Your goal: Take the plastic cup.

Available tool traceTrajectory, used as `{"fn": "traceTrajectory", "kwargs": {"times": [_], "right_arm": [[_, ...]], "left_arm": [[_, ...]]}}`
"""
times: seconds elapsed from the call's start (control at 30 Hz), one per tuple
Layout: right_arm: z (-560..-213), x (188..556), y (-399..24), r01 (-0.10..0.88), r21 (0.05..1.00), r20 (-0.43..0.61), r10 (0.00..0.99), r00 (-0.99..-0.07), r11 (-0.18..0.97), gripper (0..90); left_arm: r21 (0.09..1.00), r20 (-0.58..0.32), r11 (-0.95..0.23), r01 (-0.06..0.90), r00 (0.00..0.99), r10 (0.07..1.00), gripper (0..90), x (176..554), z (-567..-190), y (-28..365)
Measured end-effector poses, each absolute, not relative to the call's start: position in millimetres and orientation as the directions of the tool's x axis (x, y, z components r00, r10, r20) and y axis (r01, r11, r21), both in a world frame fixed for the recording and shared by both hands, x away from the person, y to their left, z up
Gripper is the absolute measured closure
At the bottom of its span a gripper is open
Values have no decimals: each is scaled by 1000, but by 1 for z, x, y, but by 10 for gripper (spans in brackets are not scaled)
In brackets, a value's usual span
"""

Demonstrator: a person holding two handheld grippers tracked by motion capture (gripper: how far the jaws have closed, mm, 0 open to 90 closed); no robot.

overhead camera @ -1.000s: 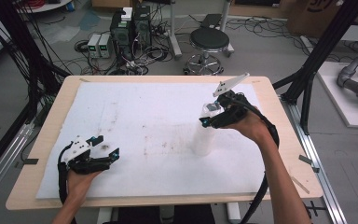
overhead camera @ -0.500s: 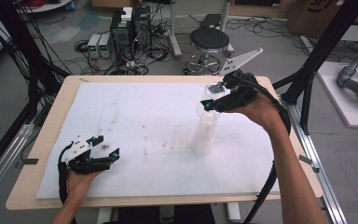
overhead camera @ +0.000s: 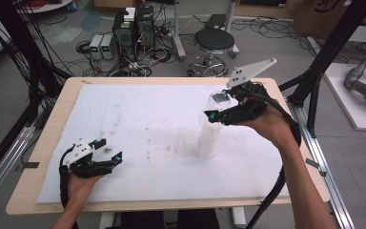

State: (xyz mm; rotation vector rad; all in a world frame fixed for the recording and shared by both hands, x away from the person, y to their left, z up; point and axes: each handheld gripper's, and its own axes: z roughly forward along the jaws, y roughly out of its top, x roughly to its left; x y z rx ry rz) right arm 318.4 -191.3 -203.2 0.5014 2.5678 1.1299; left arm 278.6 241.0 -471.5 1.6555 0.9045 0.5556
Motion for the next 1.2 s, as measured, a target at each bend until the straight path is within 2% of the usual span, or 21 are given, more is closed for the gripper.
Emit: {"fn": "traceTrajectory", "kwargs": {"times": [0.3,0.47,0.8,1.2], "right_arm": [[-227,285,-194,130,842,-101,391,-915,523,428],[-257,273,-194,114,895,-64,376,-924,432,428],[-310,266,-188,87,960,-25,395,-918,264,427],[-349,269,-173,88,984,34,317,-948,157,428]], "left_arm": [[958,-102,-84,275,597,796,159,278,-472,242],[957,-108,-79,278,599,794,159,279,-472,243],[956,-101,-90,279,603,791,159,279,-472,242],[957,-97,-95,275,608,788,159,279,-472,241]]}}
